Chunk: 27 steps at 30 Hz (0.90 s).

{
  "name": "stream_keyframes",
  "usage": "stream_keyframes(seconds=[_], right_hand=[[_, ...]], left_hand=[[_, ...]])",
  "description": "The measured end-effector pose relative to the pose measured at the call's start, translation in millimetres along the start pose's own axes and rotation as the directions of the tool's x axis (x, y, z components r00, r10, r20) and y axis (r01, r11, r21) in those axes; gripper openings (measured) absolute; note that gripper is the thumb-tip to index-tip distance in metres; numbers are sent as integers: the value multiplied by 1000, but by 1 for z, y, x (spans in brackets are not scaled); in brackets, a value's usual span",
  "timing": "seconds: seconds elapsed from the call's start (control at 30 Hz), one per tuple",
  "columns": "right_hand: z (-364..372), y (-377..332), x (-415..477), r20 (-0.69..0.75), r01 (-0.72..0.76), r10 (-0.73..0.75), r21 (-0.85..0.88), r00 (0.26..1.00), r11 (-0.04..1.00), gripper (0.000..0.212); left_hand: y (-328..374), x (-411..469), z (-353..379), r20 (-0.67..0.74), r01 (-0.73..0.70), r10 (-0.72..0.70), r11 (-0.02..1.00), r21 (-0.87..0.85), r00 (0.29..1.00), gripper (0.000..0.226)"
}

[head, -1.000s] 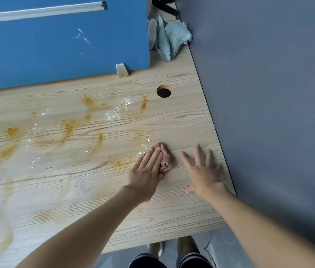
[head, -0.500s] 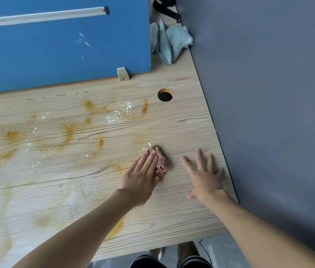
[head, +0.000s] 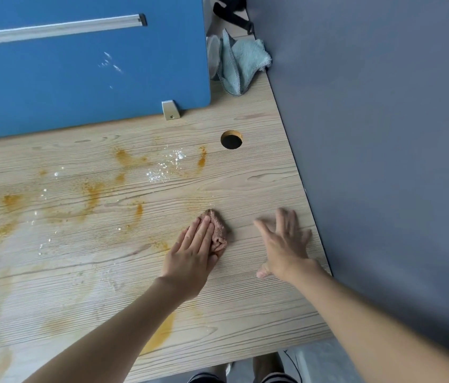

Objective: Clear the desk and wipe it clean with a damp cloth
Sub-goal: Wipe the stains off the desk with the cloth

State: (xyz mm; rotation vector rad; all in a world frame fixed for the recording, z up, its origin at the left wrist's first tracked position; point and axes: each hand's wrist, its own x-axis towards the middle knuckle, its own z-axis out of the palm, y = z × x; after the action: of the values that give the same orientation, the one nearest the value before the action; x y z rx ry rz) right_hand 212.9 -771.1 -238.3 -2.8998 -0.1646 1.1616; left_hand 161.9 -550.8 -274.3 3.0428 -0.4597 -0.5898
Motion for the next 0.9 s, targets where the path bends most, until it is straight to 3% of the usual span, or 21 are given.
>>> stream_keyframes(seconds=[0.3, 0.9], right_hand=[[-2, -7, 2, 67, -15, 17, -29, 998, 999, 137], [2, -6, 3, 43, -8, 12, -80, 999, 997, 135]], left_hand=[[0, 26, -13, 48, -23, 24, 1000, -21, 999, 70], [0, 29, -22, 100, 24, -23, 1000, -2, 995, 66]])
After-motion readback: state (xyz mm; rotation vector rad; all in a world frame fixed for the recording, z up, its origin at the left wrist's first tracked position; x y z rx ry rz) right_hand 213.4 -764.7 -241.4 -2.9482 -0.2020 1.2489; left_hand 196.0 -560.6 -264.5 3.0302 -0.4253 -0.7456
